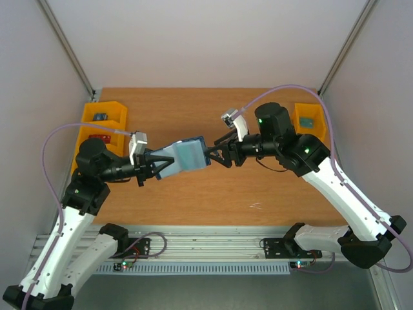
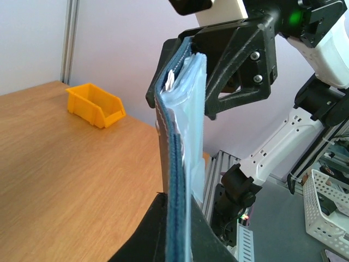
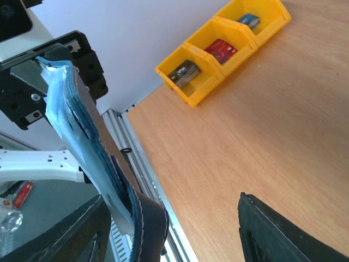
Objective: Take the credit cards out of the card holder
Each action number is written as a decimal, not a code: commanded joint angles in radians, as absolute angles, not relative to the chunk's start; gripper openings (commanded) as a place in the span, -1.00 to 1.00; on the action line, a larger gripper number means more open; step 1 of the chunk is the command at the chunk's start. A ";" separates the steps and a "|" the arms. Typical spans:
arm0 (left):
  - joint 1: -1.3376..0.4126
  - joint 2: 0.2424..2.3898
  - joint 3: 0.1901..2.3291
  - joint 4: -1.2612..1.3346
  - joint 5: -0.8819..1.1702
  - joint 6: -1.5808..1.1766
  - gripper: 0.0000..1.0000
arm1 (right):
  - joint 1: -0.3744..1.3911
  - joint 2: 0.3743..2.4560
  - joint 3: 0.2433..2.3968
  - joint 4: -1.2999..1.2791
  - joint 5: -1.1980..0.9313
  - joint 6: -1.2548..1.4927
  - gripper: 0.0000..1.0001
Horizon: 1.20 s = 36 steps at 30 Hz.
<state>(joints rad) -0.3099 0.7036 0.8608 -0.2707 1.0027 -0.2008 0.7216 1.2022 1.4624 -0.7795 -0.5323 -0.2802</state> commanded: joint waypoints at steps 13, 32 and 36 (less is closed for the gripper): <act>-0.313 0.716 0.861 -0.197 0.961 -0.183 -0.99 | 0.738 1.234 1.509 -0.765 -0.646 -0.332 0.44; -0.314 0.711 0.853 -0.167 0.987 -0.199 -1.00 | 0.826 1.272 1.475 -0.597 -0.493 -0.310 -0.26; -0.314 0.713 0.856 -0.161 0.983 -0.204 -0.99 | 0.855 1.274 1.463 -0.560 -0.477 -0.317 -0.14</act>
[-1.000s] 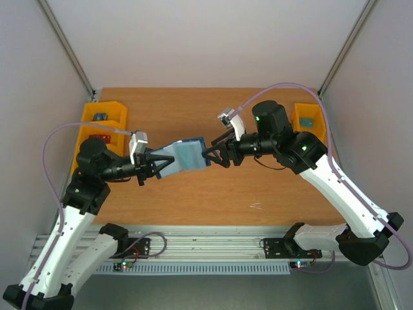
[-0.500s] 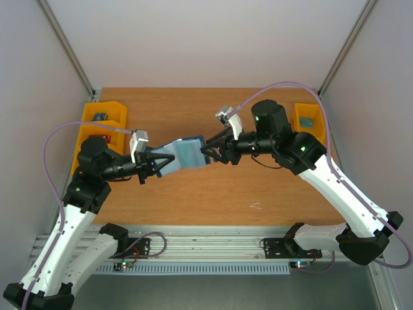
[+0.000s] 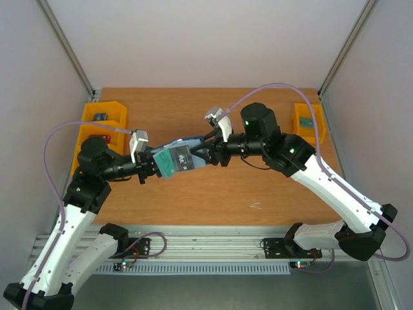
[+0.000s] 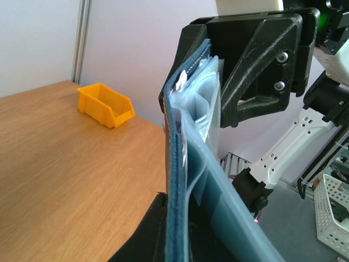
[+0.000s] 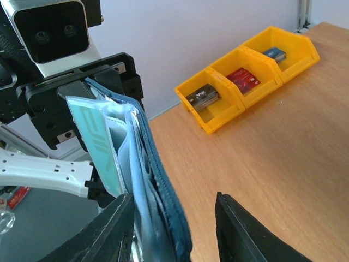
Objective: Take the credit cards out of the card holder
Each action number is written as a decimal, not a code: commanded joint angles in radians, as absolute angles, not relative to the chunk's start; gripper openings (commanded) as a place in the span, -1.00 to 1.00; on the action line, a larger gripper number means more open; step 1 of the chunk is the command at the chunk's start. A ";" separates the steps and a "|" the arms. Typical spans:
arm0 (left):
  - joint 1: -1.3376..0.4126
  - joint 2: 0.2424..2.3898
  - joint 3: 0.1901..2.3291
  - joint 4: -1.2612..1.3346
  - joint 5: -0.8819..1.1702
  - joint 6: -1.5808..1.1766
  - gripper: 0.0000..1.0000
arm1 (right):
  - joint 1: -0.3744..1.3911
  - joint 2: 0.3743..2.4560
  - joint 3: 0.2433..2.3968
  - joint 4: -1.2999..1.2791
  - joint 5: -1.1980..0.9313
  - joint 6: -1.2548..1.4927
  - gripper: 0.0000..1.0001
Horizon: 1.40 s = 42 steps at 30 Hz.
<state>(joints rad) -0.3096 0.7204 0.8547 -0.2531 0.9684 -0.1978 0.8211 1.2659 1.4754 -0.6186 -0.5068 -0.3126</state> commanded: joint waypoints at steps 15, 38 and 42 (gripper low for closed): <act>-0.313 0.712 0.848 -0.212 0.909 -0.221 -0.99 | 0.857 1.244 1.483 -0.803 -0.517 -0.374 0.34; -0.314 0.697 0.854 -0.318 0.943 -0.163 -0.30 | 0.866 1.227 1.481 -0.740 -0.324 -0.264 -0.98; -0.314 0.671 0.860 -0.490 0.949 0.019 0.22 | 0.864 1.223 1.532 -0.841 -0.242 -0.265 -0.98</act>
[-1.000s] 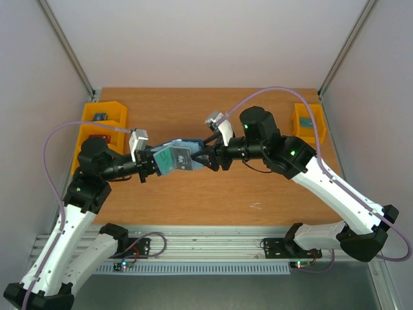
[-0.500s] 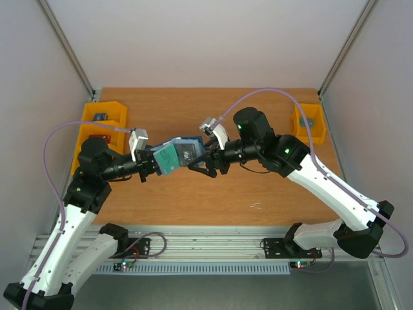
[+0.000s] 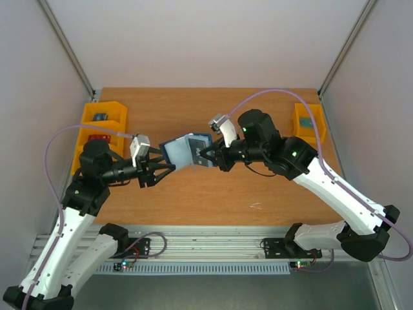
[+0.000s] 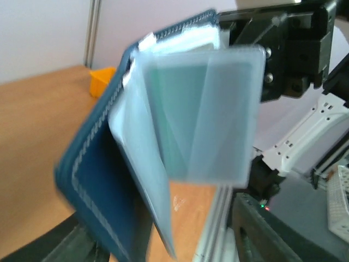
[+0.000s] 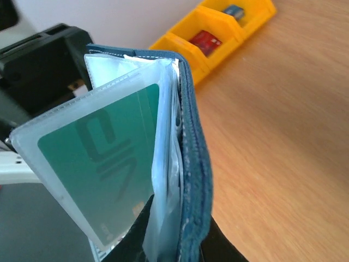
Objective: Take the credit cards out of the card holder
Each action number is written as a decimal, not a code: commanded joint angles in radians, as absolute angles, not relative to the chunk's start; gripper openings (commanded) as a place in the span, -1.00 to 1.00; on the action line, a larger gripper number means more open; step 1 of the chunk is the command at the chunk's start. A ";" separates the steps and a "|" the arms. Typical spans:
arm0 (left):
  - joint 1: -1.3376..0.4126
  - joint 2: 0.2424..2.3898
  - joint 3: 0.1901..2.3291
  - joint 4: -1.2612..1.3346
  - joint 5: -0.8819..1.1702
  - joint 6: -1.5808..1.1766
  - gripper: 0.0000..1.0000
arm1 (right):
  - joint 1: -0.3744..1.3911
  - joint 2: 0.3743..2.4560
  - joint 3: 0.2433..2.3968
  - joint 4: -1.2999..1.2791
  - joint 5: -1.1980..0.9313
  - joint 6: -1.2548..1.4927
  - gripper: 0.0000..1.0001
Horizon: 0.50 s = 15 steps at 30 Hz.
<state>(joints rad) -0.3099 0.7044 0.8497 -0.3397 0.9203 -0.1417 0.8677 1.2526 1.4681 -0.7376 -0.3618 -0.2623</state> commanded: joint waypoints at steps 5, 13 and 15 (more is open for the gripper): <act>-0.313 0.677 0.830 -0.388 1.024 -0.043 0.67 | 0.865 1.262 1.587 -0.927 -0.249 -0.275 -0.97; -0.315 0.758 0.800 -0.162 0.958 -0.272 0.88 | 0.871 1.307 1.628 -0.904 -0.301 -0.266 -0.98; -0.314 0.764 0.796 -0.140 0.945 -0.306 0.74 | 0.871 1.296 1.613 -0.875 -0.339 -0.271 -0.98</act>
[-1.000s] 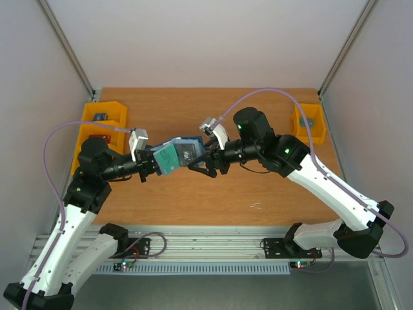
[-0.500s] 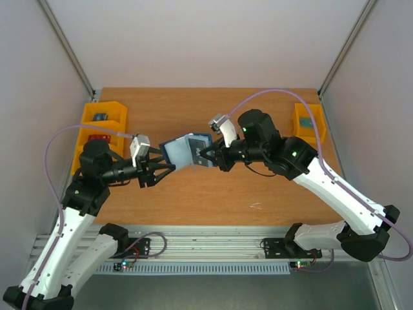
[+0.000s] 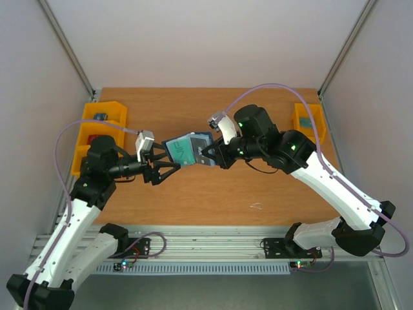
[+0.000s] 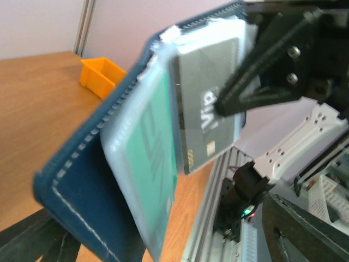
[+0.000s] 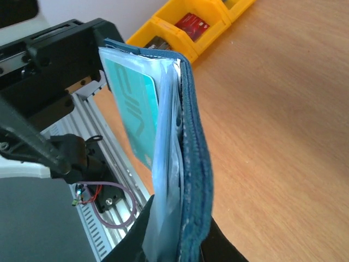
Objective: Take the credit cards out of the card holder
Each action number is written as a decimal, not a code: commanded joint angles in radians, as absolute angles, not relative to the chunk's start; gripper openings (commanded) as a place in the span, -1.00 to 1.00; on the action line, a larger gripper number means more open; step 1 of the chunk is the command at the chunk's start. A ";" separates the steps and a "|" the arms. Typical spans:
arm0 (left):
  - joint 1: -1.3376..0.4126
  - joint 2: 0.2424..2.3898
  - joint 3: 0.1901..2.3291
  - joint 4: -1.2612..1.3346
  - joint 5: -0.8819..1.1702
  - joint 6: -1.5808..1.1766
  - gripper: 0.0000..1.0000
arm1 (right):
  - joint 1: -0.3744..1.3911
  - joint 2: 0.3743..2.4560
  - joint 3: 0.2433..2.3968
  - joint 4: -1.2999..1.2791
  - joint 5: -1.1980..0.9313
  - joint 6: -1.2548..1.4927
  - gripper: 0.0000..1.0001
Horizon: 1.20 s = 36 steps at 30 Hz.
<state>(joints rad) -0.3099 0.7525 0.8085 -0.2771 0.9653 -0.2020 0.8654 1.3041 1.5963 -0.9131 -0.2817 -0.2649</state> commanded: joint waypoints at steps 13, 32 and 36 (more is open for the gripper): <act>-0.315 0.726 0.768 -0.159 1.001 -0.289 -0.99 | 0.870 1.231 1.549 -0.827 -0.446 -0.301 -0.97; -0.316 0.818 0.897 -0.660 0.158 0.160 -1.00 | 1.051 1.395 1.779 -1.195 -0.057 -0.238 -0.17; -0.315 0.806 0.909 -0.616 0.459 0.092 -0.99 | 1.092 1.422 1.723 -0.931 -0.319 -0.260 -0.17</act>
<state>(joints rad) -0.3134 0.8330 0.8539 -0.6689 0.2737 0.0868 1.0557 1.3952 1.7500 -1.1233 -0.0917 -0.2268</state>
